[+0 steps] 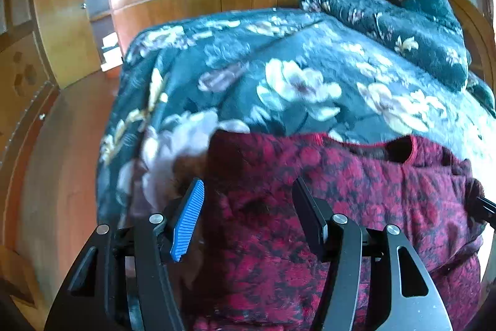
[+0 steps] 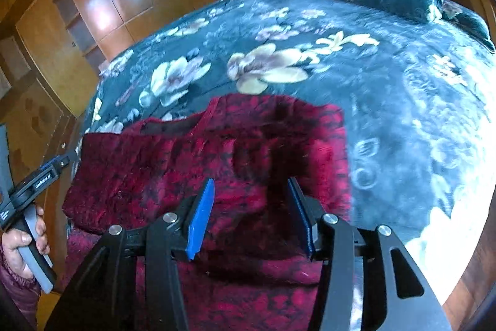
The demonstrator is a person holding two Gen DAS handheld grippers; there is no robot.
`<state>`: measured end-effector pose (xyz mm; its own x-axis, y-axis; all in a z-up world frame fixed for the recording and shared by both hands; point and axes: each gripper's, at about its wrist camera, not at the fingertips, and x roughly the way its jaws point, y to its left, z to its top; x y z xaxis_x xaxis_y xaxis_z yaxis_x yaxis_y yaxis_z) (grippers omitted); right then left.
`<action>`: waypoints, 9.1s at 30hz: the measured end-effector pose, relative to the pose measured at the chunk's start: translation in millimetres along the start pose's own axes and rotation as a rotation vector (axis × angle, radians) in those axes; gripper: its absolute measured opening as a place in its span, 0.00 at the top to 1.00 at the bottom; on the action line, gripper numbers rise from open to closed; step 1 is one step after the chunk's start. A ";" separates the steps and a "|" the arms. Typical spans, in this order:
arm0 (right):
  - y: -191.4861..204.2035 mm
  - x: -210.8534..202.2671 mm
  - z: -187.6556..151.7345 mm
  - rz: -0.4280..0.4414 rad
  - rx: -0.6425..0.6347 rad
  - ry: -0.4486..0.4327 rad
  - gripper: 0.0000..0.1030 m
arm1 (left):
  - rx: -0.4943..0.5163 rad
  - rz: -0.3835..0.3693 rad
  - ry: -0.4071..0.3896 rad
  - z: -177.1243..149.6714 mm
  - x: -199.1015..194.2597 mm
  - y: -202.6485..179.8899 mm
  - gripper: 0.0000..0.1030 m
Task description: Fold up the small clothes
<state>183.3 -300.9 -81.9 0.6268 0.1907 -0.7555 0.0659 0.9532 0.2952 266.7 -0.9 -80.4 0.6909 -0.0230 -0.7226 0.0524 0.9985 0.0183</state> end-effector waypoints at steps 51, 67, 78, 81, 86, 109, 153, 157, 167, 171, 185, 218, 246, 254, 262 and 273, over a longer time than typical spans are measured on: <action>1.0 -27.0 -47.2 -0.025 -0.058 0.018 0.24 | -0.082 -0.001 -0.140 -74.6 -133.8 29.5 0.33; -51.6 -114.8 -211.0 0.176 0.088 0.286 0.22 | -0.227 -0.342 0.225 -232.5 -146.2 103.1 0.33; -44.3 -106.4 -290.6 0.307 0.113 0.495 0.49 | -0.272 -0.582 0.373 -276.9 -134.6 97.9 0.62; -37.5 -119.0 -278.5 0.358 0.084 0.481 0.76 | -0.218 -0.606 0.341 -268.9 -151.2 94.7 0.85; -24.2 -159.1 -241.2 0.507 0.071 0.399 0.83 | -0.262 -0.701 0.277 -244.6 -177.0 106.5 0.89; -65.7 -82.1 -89.7 0.539 0.442 0.191 0.80 | -0.559 -0.783 0.352 -83.8 -80.2 92.8 0.73; -94.1 -161.9 -193.3 0.345 0.190 0.264 0.87 | -0.360 -0.714 0.283 -201.8 -156.3 118.8 0.87; -87.3 -143.1 -188.4 0.270 0.151 0.272 0.81 | -0.323 -0.641 0.281 -186.3 -145.3 113.7 0.76; -33.9 -148.0 -139.8 0.085 -0.056 0.065 0.48 | -0.086 -0.502 0.112 -131.7 -150.7 91.5 0.52; -5.2 -126.6 -127.0 0.065 -0.145 0.071 0.48 | 0.003 -0.514 0.122 -120.2 -137.0 71.0 0.52; -51.6 -100.8 -113.0 0.051 0.066 0.070 0.83 | -0.122 -0.439 0.140 -121.6 -100.8 78.3 0.87; -21.6 -96.8 -142.2 -0.024 -0.025 0.108 0.76 | 0.043 -0.269 -0.085 -139.5 -176.2 38.4 0.85; -22.0 -111.6 -133.1 0.032 -0.007 0.070 0.58 | -0.092 -0.385 0.023 -148.5 -145.3 72.0 0.50; -18.0 -107.4 -122.2 0.021 -0.021 0.063 0.52 | -0.062 -0.445 0.053 -138.5 -130.9 68.9 0.59; -10.1 -133.2 -127.7 0.032 -0.089 0.042 0.81 | -0.034 -0.479 -0.032 -141.9 -168.4 73.6 0.86; -8.6 -140.7 -66.6 0.060 -0.025 -0.060 0.82 | -0.056 -0.421 -0.129 -74.6 -166.8 63.5 0.86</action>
<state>42.8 -320.3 -17.1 0.6743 0.2335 -0.7005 0.0084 0.9462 0.3235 101.0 70.1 -10.3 0.7024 -0.4307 -0.5667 0.3114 0.9019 -0.2994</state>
